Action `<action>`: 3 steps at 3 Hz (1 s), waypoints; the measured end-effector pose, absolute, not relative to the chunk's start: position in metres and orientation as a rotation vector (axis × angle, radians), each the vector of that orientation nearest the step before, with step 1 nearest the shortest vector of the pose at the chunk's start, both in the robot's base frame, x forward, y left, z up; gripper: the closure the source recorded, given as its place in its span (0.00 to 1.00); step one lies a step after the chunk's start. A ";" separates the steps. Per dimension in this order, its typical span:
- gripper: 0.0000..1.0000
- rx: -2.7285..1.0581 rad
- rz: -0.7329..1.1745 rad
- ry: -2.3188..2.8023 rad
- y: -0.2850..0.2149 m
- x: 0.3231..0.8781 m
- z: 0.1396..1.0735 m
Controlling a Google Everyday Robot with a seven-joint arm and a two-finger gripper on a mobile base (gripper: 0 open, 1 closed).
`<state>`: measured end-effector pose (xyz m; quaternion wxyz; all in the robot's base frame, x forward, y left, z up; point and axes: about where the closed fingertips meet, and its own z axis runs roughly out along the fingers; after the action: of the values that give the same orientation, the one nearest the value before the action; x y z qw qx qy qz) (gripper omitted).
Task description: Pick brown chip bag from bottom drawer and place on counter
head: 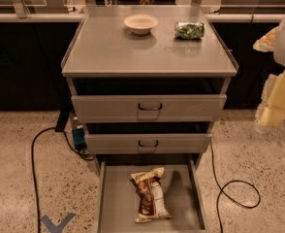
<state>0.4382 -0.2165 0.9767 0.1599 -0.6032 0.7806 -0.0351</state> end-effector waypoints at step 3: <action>0.00 -1.737 -0.021 2.202 -0.203 0.435 0.938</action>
Offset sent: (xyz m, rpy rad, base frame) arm -0.0023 0.0035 -0.0163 0.0575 0.0204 0.0030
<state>0.4353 -0.2028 0.9385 0.1676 -0.6106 0.7740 -0.0074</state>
